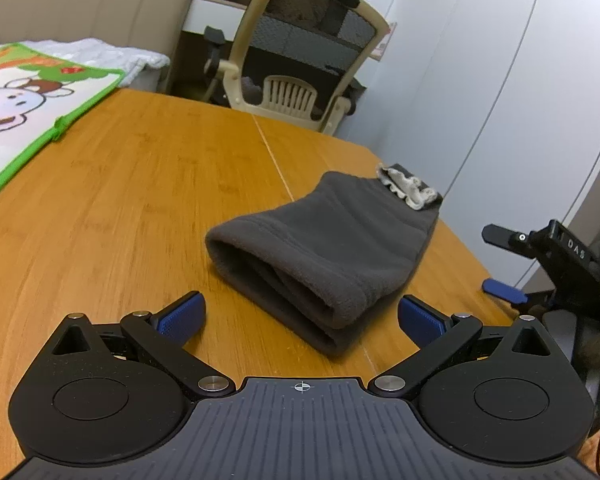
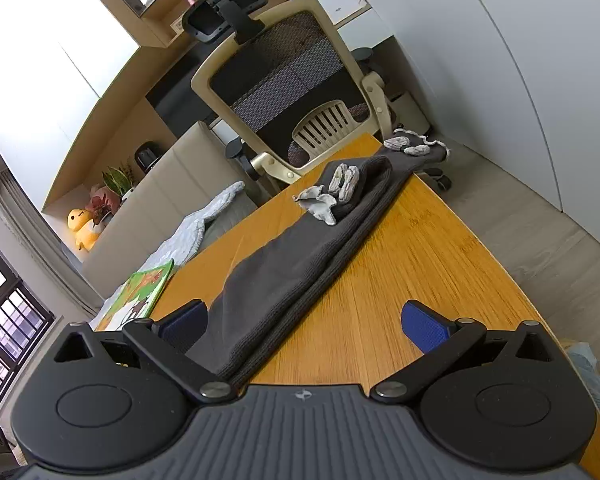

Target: Fold clothes

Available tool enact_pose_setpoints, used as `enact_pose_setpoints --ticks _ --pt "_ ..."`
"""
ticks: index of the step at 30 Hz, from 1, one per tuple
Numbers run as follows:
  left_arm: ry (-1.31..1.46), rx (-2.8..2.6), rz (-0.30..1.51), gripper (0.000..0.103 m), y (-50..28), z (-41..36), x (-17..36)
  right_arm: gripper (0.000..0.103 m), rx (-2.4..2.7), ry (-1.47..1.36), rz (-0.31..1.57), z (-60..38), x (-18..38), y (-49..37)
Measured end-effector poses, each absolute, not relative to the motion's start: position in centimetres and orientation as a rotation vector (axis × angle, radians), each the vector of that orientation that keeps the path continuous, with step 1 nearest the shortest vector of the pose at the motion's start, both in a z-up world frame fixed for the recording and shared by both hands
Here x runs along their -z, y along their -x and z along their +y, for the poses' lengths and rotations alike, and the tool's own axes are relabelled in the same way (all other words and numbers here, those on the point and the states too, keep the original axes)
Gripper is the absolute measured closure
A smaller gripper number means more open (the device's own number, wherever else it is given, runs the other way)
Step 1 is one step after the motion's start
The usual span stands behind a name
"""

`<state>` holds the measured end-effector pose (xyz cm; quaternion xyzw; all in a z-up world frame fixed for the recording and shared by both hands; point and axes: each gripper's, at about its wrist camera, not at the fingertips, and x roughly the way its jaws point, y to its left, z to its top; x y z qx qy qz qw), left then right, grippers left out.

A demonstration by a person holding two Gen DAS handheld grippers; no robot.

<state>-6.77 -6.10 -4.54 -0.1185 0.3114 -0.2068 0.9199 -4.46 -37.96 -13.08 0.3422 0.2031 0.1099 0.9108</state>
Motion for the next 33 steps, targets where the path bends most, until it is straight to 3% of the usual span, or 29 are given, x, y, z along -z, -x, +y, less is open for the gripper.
enact_pose_setpoints --ticks 8,15,33 --pt "0.280 0.510 0.640 0.000 7.3 -6.5 4.8 0.000 -0.173 -0.628 0.362 -40.4 9.3 9.8" --pt "0.219 0.548 0.652 0.000 7.6 -8.0 4.8 0.000 -0.104 -0.743 0.342 -44.1 11.1 7.4" --pt "0.248 0.510 0.665 0.000 7.5 -6.6 4.4 0.000 -0.073 -0.688 0.444 -47.3 6.4 10.3"
